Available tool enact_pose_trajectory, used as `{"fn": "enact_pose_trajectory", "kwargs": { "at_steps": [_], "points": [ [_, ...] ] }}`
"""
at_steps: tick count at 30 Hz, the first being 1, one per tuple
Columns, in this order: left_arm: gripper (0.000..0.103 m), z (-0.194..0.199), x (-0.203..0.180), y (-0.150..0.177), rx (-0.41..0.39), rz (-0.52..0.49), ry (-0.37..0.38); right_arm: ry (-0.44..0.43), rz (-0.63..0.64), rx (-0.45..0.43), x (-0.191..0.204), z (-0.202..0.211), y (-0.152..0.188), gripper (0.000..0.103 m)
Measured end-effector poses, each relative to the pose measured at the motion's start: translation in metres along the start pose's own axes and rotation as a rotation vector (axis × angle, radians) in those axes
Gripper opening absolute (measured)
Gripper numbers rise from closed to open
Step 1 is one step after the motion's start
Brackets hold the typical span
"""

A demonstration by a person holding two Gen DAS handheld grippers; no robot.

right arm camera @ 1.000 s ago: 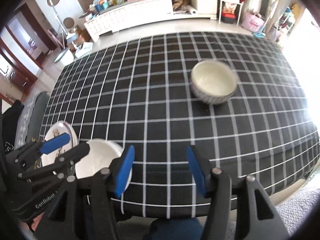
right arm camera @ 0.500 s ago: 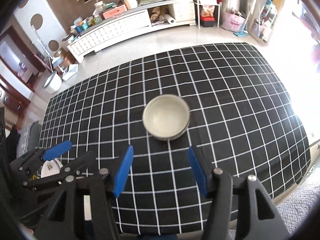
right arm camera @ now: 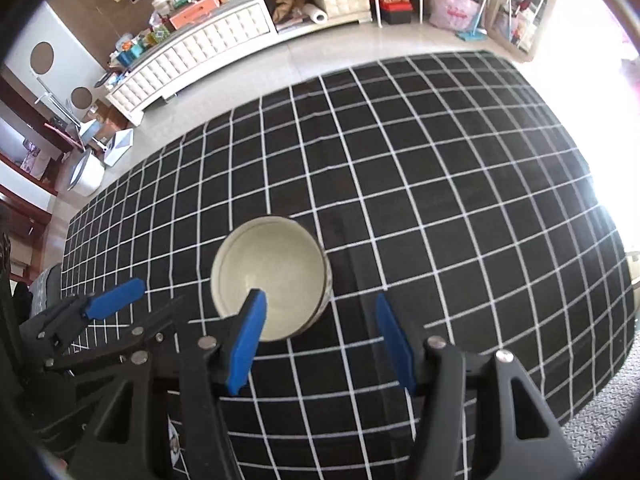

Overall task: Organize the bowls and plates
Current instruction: 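Reach and grasp the rim of the blue-patterned bowl with the left gripper, then carry the blue-patterned bowl over the nested bowls with the left gripper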

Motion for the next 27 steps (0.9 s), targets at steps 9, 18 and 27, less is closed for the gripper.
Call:
{"fn": "enact_pose_trajectory", "kwargs": {
  "at_steps": [9,18,27],
  "points": [
    [0.058,-0.049,0.007,-0.008,0.05,0.019,-0.006,0.003,0.027,0.019,-0.001,-0.033,-0.009,0.061],
    [0.017,-0.073,0.003,0.0,0.095,0.016,0.037,-0.028,0.037,0.07,0.005,-0.052,0.003,0.023],
    [0.01,-0.078,-0.001,0.004,0.059,0.0,0.011,-0.01,0.035,0.063,-0.005,-0.047,0.005,0.013]
  ]
}}
Point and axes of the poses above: each gripper's, at about its wrist camera, not at the fingertips, and z roughly against the way its jaws point, x to its left, y to its underside, the point moved 9 cm from there along -z, roughly the way its jaws point, and after that the axes turned 3 degrees about x, right-handed, at the moved point
